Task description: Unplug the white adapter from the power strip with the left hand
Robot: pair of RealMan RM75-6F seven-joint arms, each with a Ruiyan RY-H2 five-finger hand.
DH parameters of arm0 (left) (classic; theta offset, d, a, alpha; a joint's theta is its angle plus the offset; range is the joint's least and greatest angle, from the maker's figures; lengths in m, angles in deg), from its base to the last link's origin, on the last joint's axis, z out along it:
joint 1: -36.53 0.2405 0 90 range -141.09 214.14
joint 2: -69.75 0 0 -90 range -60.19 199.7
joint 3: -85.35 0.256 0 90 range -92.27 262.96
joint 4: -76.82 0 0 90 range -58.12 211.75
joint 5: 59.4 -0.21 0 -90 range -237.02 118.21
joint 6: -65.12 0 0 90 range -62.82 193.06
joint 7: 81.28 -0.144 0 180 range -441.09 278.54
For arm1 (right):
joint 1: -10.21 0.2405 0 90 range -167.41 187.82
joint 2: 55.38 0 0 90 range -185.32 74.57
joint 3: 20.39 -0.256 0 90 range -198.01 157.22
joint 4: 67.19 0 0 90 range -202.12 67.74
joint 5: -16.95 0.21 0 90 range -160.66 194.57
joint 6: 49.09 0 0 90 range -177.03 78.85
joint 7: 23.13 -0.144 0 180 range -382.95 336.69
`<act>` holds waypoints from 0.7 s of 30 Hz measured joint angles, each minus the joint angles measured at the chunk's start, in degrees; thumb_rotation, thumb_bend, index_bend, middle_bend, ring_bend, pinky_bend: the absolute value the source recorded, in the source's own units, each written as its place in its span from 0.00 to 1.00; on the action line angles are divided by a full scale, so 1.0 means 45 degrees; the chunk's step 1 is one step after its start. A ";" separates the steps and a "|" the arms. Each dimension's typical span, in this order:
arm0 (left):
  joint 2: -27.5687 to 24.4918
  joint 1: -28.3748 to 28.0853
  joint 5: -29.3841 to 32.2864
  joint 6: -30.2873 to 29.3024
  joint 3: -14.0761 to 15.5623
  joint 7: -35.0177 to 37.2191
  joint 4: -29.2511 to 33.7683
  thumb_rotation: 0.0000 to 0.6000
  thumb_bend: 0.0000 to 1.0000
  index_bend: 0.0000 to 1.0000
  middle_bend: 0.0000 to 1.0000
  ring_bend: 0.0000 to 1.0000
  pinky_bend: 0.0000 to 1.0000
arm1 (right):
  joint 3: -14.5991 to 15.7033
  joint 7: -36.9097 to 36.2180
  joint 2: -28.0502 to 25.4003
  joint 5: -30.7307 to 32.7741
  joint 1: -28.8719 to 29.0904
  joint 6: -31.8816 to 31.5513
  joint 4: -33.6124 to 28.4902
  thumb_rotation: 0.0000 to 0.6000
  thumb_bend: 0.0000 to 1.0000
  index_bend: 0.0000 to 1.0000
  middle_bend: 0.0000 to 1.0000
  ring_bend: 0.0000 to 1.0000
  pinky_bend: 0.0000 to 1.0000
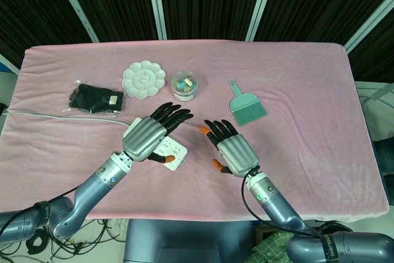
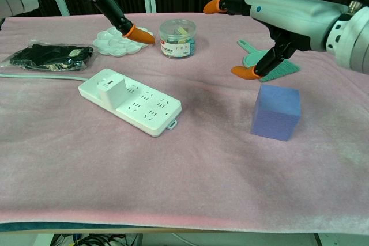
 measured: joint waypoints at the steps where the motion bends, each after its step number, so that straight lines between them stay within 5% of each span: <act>1: 0.0001 -0.0012 0.0059 0.0018 0.0020 -0.0003 -0.0002 1.00 0.07 0.12 0.08 0.00 0.00 | 0.0009 -0.0013 -0.0019 0.0025 0.0017 0.0009 0.0004 1.00 0.26 0.09 0.02 0.06 0.06; 21: 0.0467 -0.0149 -0.0158 -0.0118 0.0332 -0.0214 -0.0520 1.00 0.07 0.12 0.09 0.00 0.00 | 0.0352 0.0128 -0.0470 0.0067 -0.0022 -0.0211 -0.0141 1.00 0.26 0.09 0.02 0.06 0.06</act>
